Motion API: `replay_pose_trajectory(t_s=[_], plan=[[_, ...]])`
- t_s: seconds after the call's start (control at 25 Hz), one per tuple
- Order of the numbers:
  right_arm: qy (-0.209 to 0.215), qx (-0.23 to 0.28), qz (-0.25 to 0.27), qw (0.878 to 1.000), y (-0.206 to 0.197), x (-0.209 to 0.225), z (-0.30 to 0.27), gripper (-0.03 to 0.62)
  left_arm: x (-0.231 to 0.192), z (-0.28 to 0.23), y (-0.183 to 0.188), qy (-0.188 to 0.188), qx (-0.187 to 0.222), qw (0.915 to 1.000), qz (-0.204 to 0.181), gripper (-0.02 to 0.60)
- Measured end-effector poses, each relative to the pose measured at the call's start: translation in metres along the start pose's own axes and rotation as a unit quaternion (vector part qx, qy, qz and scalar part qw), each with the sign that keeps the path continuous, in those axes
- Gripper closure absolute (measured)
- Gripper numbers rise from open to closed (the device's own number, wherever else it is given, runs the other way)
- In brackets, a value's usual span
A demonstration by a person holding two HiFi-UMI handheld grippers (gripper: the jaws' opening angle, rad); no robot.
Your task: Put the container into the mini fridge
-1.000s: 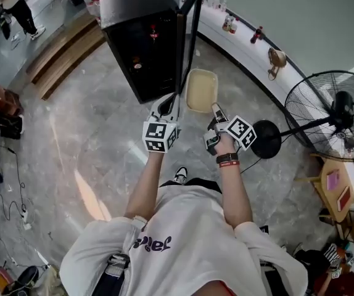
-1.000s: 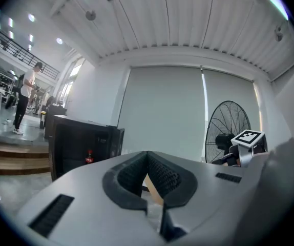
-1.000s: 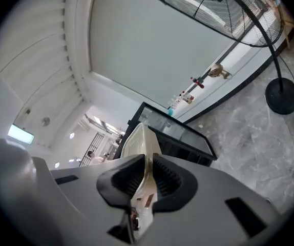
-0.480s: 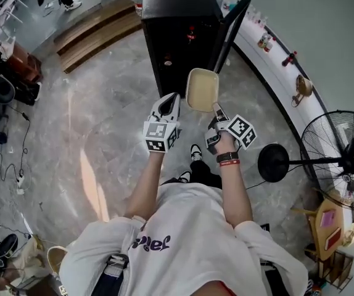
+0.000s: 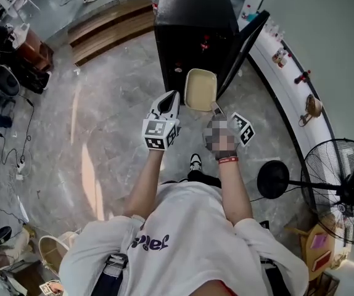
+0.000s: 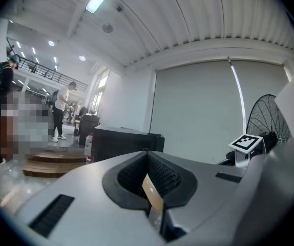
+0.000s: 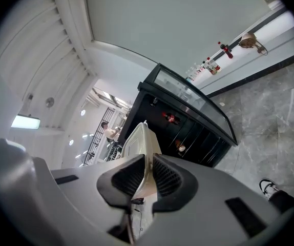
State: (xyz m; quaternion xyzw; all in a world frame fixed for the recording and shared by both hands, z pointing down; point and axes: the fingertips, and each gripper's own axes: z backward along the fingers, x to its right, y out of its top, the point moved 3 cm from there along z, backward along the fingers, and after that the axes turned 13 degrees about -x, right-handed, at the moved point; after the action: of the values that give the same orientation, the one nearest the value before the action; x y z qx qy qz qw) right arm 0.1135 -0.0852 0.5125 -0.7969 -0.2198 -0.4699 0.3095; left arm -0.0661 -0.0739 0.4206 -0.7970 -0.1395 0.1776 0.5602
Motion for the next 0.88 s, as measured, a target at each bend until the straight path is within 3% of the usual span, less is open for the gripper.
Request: replay_pose_trajectory(t_s=[0.24, 0.88], plan=[[0.002, -0.017, 0.000, 1.000, 0.039, 0.005, -0.027, 0.533, -0.004, -0.036, 0.008, 0.010, -0.006, 0.9999, 0.009, 0.563], [0.011, -0.070, 0.004, 0.997, 0.097, 0.025, -0.089, 0.533, -0.017, -0.108, 0.014, 0.035, -0.013, 0.9988, 0.030, 0.563]])
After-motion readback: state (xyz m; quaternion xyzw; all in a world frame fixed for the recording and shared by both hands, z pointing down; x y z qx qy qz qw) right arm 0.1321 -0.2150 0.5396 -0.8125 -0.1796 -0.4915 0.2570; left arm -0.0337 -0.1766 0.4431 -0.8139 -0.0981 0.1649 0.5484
